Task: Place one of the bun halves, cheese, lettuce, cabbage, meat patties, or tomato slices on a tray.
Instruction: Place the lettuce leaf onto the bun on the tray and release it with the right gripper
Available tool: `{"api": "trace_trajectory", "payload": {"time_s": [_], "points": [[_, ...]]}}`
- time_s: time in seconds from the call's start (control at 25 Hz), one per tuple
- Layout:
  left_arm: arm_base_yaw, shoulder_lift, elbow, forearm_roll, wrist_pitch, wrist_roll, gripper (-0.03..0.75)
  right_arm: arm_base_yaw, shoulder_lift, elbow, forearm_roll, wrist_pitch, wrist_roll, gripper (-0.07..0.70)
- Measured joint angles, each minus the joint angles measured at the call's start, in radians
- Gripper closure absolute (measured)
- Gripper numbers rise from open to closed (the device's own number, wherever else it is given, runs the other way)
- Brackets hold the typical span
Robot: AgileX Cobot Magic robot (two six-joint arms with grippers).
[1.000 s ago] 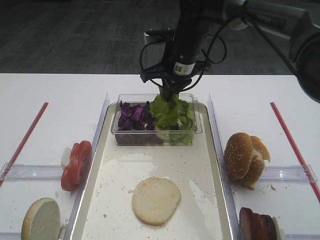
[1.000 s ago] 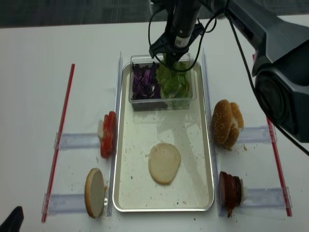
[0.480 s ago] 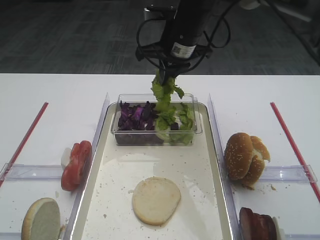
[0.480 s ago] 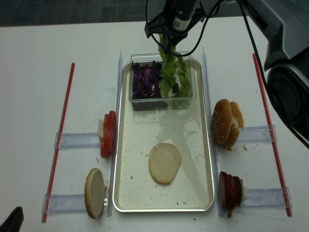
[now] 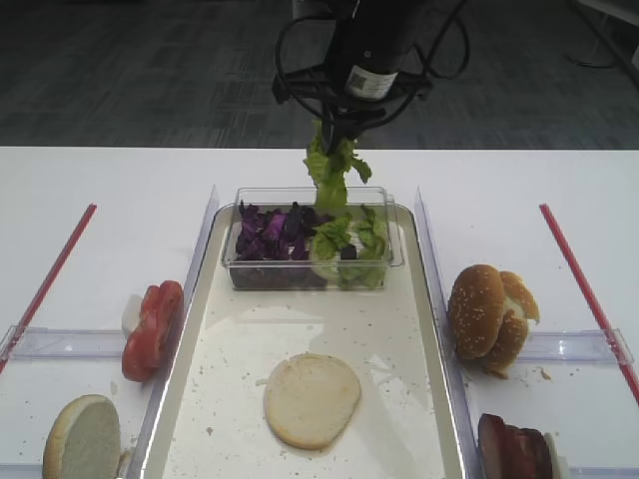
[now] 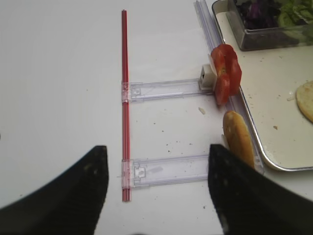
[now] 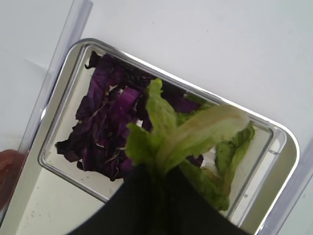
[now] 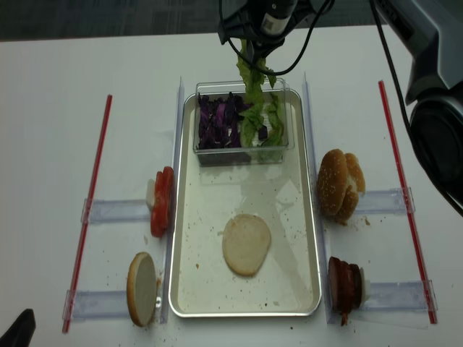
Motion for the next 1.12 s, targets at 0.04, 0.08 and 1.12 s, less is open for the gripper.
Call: {"api": "trace_trajectory", "payload": {"time_s": [0.04, 0.08, 1.12], "points": [[0.0, 0.0, 0.0, 0.0, 0.0, 0.0, 0.307, 0.0, -0.004, 0.0, 0.0, 0.002, 0.0, 0.545], [0.0, 0.0, 0.0, 0.0, 0.0, 0.0, 0.307, 0.0, -0.006, 0.0, 0.0, 0.002, 0.002, 0.545], [0.0, 0.0, 0.0, 0.0, 0.0, 0.0, 0.306, 0.11, -0.194, 0.183, -0.037, 0.005, 0.051, 0.545]]}}
